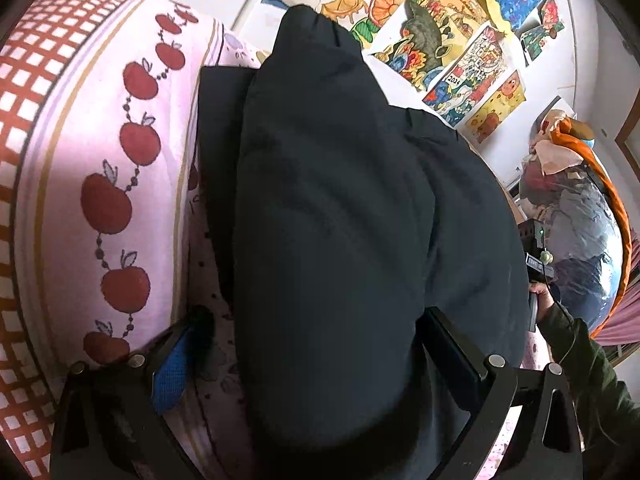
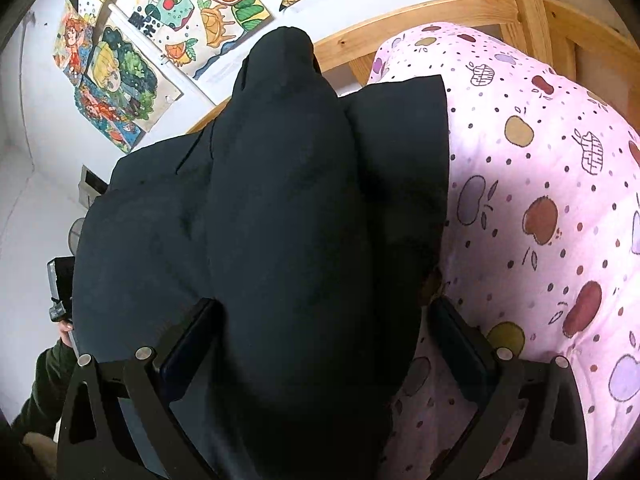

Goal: Fold large clothes

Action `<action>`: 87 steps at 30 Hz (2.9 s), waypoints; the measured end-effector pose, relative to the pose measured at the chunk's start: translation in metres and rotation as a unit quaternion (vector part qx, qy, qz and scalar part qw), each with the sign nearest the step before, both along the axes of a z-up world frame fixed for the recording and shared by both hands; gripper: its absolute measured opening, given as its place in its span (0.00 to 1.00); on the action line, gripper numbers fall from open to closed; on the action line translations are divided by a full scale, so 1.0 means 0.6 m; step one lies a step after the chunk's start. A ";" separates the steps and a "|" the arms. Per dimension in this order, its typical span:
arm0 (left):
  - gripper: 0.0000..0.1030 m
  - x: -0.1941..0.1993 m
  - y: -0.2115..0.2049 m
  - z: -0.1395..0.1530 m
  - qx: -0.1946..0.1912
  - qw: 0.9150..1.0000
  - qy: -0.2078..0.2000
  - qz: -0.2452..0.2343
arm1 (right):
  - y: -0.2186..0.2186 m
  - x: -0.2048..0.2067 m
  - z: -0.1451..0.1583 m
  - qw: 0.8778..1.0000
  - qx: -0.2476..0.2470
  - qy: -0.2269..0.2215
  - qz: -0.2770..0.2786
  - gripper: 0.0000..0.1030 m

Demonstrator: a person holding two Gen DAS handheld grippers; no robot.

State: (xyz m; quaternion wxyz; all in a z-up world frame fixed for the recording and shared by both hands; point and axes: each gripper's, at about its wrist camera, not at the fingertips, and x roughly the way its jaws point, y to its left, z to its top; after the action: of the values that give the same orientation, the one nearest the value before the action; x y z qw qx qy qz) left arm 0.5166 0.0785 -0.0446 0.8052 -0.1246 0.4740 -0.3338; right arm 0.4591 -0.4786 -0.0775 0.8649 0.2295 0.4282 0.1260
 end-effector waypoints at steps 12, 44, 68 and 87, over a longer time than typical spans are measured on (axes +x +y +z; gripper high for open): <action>0.89 0.006 -0.009 -0.005 -0.033 0.999 0.029 -0.001 | 0.014 -0.009 -0.001 1.000 0.009 0.021 -0.019 0.94; 0.32 -0.054 -0.064 0.049 0.067 0.993 -0.024 0.099 | 0.034 -0.036 0.026 0.999 0.003 -0.010 -0.045 0.46; 0.20 -0.129 -0.048 0.149 0.004 0.996 -0.049 0.069 | 0.087 -0.115 0.189 0.992 -0.059 -0.110 -0.033 0.17; 0.25 -0.215 -0.003 0.101 0.060 0.997 -0.024 0.053 | 0.134 -0.214 0.159 0.993 -0.078 -0.084 -0.026 0.19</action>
State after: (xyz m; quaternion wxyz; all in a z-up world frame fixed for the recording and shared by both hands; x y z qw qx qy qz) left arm 0.3876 0.0764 0.0157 0.8390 -0.0935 0.4662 -0.2644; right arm 0.3310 -0.3984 0.0179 0.9162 0.1608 0.3562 0.0890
